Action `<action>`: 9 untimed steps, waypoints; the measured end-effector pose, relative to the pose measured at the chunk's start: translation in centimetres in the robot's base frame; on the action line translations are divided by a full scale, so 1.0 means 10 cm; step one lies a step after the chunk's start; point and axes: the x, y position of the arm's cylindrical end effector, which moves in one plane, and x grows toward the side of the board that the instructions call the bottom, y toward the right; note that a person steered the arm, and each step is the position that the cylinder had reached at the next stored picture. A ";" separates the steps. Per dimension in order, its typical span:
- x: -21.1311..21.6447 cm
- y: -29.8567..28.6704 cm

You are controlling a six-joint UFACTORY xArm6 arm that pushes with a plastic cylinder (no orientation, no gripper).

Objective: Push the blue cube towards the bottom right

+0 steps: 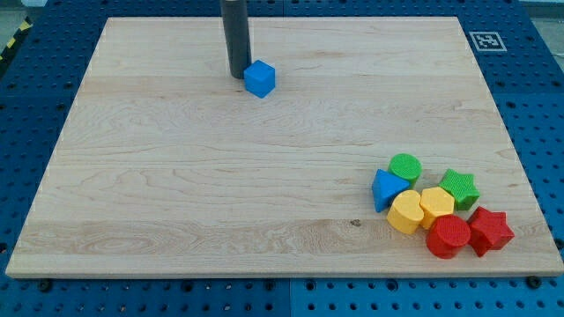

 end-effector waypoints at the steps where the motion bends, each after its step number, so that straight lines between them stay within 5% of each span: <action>1: 0.18 0.26; 4: 0.78 1.10; 9: 0.82 2.19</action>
